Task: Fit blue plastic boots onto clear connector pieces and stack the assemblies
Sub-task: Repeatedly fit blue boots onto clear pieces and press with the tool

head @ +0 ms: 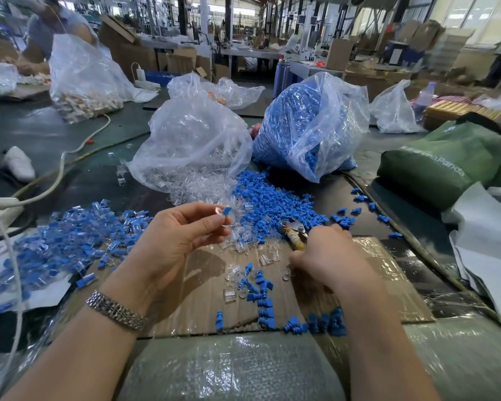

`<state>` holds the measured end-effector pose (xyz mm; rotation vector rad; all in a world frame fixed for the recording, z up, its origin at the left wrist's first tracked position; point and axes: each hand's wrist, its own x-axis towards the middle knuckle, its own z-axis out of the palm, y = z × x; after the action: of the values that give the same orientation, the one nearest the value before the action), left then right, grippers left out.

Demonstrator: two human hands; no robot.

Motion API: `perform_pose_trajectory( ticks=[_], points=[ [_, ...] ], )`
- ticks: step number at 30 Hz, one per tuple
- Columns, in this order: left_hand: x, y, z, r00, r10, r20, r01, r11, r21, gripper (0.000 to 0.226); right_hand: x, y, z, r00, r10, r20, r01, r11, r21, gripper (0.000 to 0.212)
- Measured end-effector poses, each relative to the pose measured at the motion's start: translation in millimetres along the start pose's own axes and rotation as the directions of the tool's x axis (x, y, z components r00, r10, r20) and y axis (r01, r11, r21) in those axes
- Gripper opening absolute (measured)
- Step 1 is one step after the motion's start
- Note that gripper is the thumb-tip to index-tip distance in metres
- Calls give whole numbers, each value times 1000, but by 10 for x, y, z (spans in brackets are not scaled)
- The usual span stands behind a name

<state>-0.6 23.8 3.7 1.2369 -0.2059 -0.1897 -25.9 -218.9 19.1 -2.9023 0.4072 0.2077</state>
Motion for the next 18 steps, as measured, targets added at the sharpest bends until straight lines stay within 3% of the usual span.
perform_pose_trajectory(
  ticks=[4, 9, 12, 14, 18],
  points=[
    [13, 26, -2, 1000, -9, -24, 7, 998, -66, 21, 45, -5, 22, 1000, 5, -6, -4, 997, 79, 25],
    [13, 23, -14, 997, -36, -63, 27, 991, -133, 21, 53, -22, -96, 1000, -16, 21, 8, 932, 362, 14],
    [29, 10, -32, 996, -46, -75, 33, 987, -155, 22, -47, -50, -224, 985, -164, 52, 77, 689, 721, 12],
    [47, 13, -53, 997, -42, -72, 29, 984, -174, 22, -133, -64, -308, 926, -342, 160, 40, 511, 858, 20],
    [75, -5, -67, 997, -23, -77, 8, 981, -193, 24, -237, -168, -329, 794, -530, 296, 44, 536, 843, 39]
  ],
)
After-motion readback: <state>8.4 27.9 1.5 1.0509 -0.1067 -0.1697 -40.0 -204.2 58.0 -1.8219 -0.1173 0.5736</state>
